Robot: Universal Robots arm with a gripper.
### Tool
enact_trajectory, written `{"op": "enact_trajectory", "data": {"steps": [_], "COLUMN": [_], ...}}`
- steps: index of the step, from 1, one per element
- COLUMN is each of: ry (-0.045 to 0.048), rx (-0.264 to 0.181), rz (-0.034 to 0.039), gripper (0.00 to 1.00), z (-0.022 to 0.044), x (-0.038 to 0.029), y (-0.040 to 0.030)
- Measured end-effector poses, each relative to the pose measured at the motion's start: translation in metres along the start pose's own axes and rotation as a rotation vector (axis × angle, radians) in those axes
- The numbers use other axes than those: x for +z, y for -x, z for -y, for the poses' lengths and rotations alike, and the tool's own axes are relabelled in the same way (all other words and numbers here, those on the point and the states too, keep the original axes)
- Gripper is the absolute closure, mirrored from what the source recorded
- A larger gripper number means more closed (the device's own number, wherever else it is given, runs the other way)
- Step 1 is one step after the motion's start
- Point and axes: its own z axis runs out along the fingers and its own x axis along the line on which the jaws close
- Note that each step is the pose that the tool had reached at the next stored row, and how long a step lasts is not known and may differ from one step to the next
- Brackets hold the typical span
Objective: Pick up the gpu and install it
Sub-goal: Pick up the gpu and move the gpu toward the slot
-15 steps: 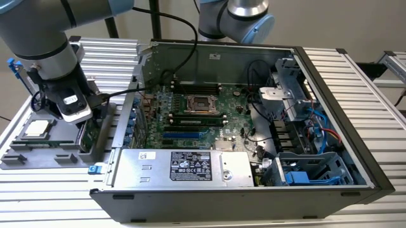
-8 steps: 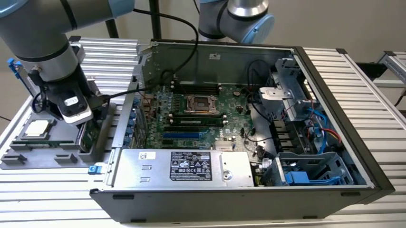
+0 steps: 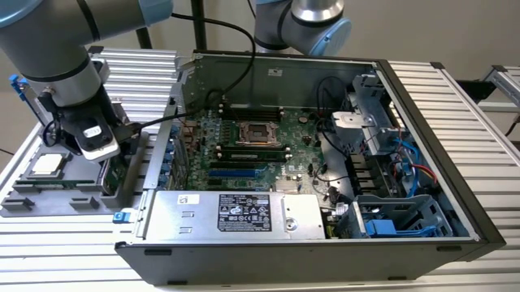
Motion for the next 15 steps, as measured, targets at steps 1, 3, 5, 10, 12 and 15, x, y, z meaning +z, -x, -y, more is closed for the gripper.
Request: {"op": "enact_trajectory", "data": {"steps": [1,3,5,10,12,15], "ry": [0.0001,-0.0001,0.0000,0.0000,0.0002,0.0006], "rx": [0.000,0.000,0.000,0.000,0.000,0.000], "rz": [0.0001,-0.0001,-0.0002,-0.0001,0.0000,-0.0002], "gripper": [0.00,0.00,0.00,0.00,0.00,0.00], "z": [0.0000,0.0001,0.0001,0.0000,0.0000,-0.0001], "x": [0.0005,0.0010,0.0013,0.0014,0.0014,-0.0001], "y": [0.0000,0.0000,-0.0001,-0.0026,-0.0027,-0.0029]}}
